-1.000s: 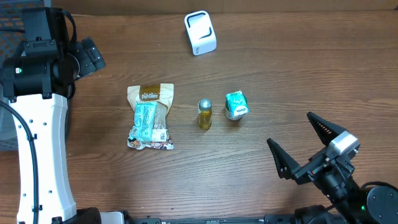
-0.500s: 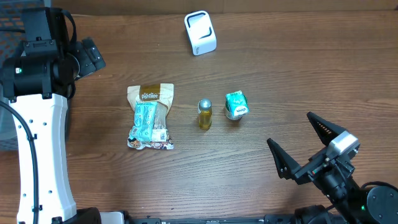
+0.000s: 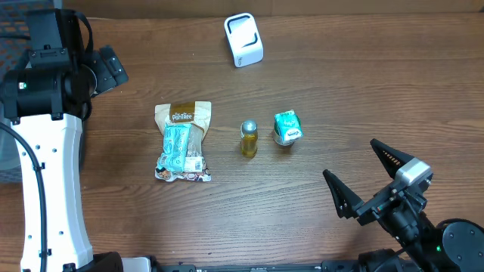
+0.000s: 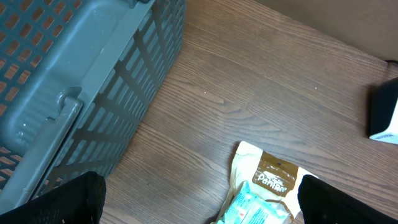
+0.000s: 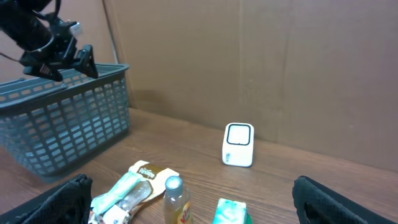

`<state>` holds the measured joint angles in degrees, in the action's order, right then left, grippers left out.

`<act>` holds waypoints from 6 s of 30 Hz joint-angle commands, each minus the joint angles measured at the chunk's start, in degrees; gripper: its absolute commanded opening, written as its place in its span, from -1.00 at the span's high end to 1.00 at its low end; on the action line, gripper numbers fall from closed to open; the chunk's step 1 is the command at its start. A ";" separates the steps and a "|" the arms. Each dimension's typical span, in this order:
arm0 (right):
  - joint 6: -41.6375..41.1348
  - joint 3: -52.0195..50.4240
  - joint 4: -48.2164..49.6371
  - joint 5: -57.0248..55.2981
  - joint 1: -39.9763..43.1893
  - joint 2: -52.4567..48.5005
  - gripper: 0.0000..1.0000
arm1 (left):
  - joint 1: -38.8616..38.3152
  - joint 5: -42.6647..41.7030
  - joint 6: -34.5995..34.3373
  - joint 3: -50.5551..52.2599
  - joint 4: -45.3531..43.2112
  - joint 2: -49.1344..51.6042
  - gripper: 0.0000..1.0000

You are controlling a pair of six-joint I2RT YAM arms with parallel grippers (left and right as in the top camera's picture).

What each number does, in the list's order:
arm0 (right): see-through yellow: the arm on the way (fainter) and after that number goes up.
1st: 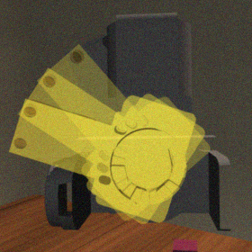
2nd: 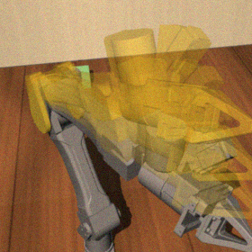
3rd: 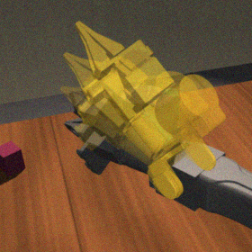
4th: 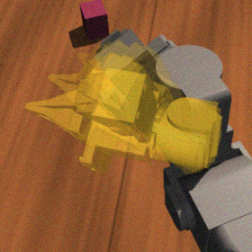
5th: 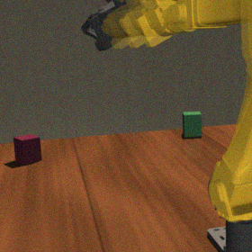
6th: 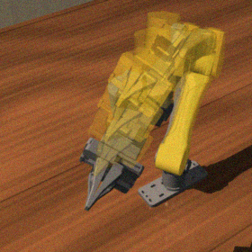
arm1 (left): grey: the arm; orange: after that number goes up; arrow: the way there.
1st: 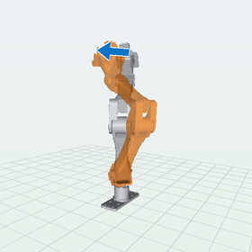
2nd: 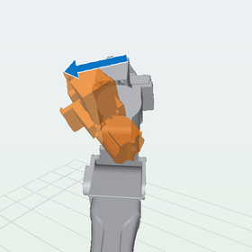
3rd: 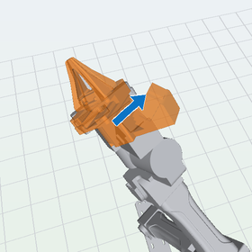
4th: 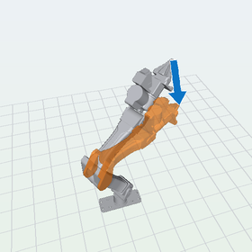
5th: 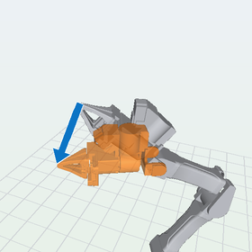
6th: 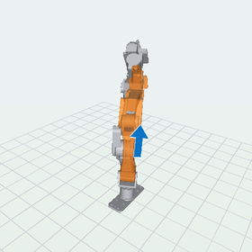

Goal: Scan the item barcode
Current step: 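Swing the right gripper up toward the tissue tub, then grasp the Kleenex tissue pack on top of the tub with the right gripper, then pull the tissue pack off the tub and set it down to the right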

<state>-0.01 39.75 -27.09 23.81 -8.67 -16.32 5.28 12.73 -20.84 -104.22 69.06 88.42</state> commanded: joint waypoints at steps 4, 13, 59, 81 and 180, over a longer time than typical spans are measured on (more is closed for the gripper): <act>-3.52 1.14 -0.15 2.34 -0.15 0.04 -1.00 | 0.04 1.18 -0.15 -0.02 0.02 0.07 -1.00; -17.70 3.10 -0.44 -2.08 -0.15 -3.21 -1.00 | 0.04 1.18 -0.15 -0.02 0.02 0.07 -0.99; -13.00 31.43 -26.93 -2.29 -0.33 -76.19 0.20 | 0.04 1.18 -0.15 -0.02 0.02 0.07 -0.99; -13.03 27.69 -19.65 -2.62 -4.13 -77.29 0.21 | 0.04 1.18 -0.15 -0.02 0.02 0.07 -0.99; -25.73 19.45 -19.52 -26.82 1.73 -73.48 0.93 | 0.04 1.18 -0.15 -0.02 0.02 0.07 -0.99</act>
<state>-24.43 59.44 -46.92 -1.87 -7.01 -91.24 5.28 12.93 -20.84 -104.20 69.19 88.42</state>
